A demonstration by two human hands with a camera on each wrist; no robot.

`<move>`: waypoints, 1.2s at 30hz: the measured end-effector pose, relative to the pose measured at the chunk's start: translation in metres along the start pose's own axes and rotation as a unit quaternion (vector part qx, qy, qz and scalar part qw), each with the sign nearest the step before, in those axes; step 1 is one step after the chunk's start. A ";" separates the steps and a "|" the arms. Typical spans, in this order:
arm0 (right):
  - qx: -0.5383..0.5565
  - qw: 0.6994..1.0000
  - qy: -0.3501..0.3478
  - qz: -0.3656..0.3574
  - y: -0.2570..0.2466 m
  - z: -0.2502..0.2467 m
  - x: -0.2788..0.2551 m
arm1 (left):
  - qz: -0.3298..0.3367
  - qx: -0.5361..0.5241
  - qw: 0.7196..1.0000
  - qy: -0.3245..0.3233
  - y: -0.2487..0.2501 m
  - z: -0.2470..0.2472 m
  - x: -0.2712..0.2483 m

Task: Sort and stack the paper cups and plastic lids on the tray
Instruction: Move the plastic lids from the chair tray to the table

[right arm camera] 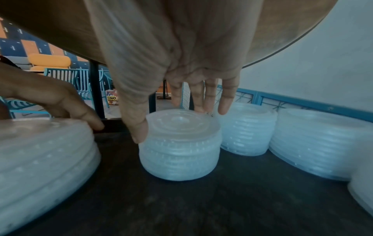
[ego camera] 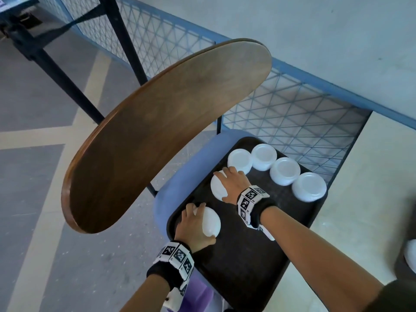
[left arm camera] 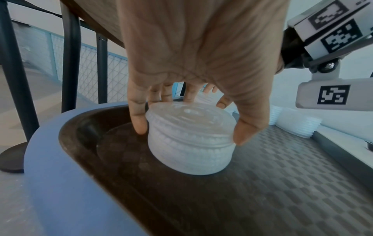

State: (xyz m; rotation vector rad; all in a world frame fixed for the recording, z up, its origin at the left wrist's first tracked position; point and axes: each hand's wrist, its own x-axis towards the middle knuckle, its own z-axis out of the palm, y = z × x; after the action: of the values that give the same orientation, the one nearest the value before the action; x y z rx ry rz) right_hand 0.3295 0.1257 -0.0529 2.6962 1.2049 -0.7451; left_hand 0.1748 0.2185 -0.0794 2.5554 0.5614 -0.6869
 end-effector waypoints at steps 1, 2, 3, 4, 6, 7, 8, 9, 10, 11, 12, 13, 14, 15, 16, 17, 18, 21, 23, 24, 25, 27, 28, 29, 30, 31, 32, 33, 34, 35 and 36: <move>0.001 1.000 0.000 0.001 0.000 0.002 -0.001 | -0.002 -0.008 1.000 0.001 0.000 0.001 -0.001; 0.004 1.000 -0.001 0.003 0.000 0.004 -0.004 | -0.004 -0.017 1.000 0.003 0.000 0.002 -0.002; 0.010 1.000 -0.001 0.007 -0.001 0.006 -0.007 | -0.007 -0.026 1.000 0.005 0.000 0.004 -0.003; 0.019 1.000 -0.001 0.013 -0.001 0.009 -0.010 | -0.010 -0.034 0.999 0.008 0.001 0.006 -0.004; 0.039 0.999 -0.005 0.032 -0.002 0.017 -0.018 | -0.014 -0.037 0.999 0.014 0.004 0.010 -0.006; 0.053 0.998 -0.010 0.042 -0.003 0.021 -0.022 | -0.017 -0.035 0.999 0.018 0.005 0.012 -0.006; 0.071 0.996 -0.013 0.053 -0.003 0.025 -0.025 | -0.019 -0.029 0.999 0.021 0.007 0.014 -0.006; 0.093 0.994 -0.014 0.063 -0.004 0.028 -0.027 | -0.021 -0.021 0.999 0.023 0.008 0.015 -0.006; 0.116 0.991 -0.014 0.072 -0.004 0.031 -0.029 | -0.021 -0.010 0.999 0.024 0.010 0.017 -0.006; 0.134 0.988 -0.014 0.078 -0.005 0.034 -0.030 | -0.021 -0.001 0.999 0.026 0.010 0.018 -0.006; 0.146 0.986 -0.016 0.083 -0.006 0.036 -0.030 | -0.021 0.007 0.999 0.029 0.011 0.019 -0.005; 0.152 0.984 -0.019 0.087 -0.006 0.038 -0.030 | -0.022 0.013 0.999 0.030 0.011 0.020 -0.004; 0.152 0.984 -0.020 0.088 -0.007 0.040 -0.030 | -0.023 0.016 0.999 0.031 0.011 0.020 -0.004; 0.149 0.984 -0.017 0.091 -0.007 0.042 -0.029 | -0.024 0.018 0.999 0.030 0.011 0.021 -0.003; 0.146 0.985 -0.013 0.092 -0.007 0.043 -0.029 | -0.026 0.016 0.999 0.029 0.011 0.021 -0.003; 0.145 0.985 -0.008 0.095 -0.008 0.044 -0.029 | -0.026 0.016 0.999 0.028 0.011 0.021 -0.003; 0.148 0.984 -0.005 0.100 -0.008 0.046 -0.030 | -0.026 0.019 0.999 0.026 0.011 0.021 -0.003; 0.154 0.981 -0.006 0.115 -0.009 0.049 -0.034 | -0.033 0.021 0.999 0.026 0.013 0.021 -0.003; 0.148 0.982 0.000 0.118 -0.009 0.052 -0.038 | -0.041 0.020 0.999 0.028 0.014 0.022 -0.003; 0.148 0.982 0.003 0.117 -0.010 0.053 -0.040 | -0.047 0.018 0.998 0.029 0.014 0.023 -0.004; 0.153 0.981 0.006 0.119 -0.008 0.054 -0.044 | -0.050 0.018 0.998 0.029 0.015 0.024 -0.004; 0.172 0.978 0.013 0.120 -0.007 0.055 -0.051 | -0.058 0.015 0.998 0.034 0.014 0.024 -0.006; 0.185 0.975 0.018 0.123 -0.004 0.056 -0.057 | -0.057 0.015 0.998 0.036 0.014 0.025 -0.007; 0.199 0.972 0.024 0.125 -0.002 0.055 -0.062 | -0.057 0.014 0.997 0.040 0.013 0.025 -0.008; 0.214 0.967 0.032 0.131 0.003 0.055 -0.072 | -0.056 0.013 0.998 0.041 0.013 0.026 -0.009; 0.230 0.963 0.039 0.135 0.006 0.054 -0.079 | -0.058 0.009 0.997 0.044 0.011 0.025 -0.010; 0.247 0.957 0.048 0.142 0.012 0.054 -0.089 | -0.060 0.005 0.997 0.046 0.009 0.025 -0.012; 0.265 0.950 0.059 0.154 0.020 0.055 -0.102 | -0.058 0.001 0.997 0.047 0.011 0.025 -0.013; 0.281 0.943 0.070 0.166 0.027 0.056 -0.114 | -0.060 -0.006 0.997 0.051 0.011 0.023 -0.014; 0.295 0.934 0.085 0.183 0.037 0.059 -0.131 | -0.059 -0.014 0.997 0.056 0.017 0.022 -0.014; 0.304 0.928 0.097 0.195 0.045 0.061 -0.144 | -0.059 -0.024 0.996 0.063 0.020 0.019 -0.014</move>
State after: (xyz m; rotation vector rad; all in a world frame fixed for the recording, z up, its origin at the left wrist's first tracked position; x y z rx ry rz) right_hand 0.2561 -0.0191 -0.0434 3.4233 0.4568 -0.9206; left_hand 0.1667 0.1885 -0.0805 2.5497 0.7680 -0.5463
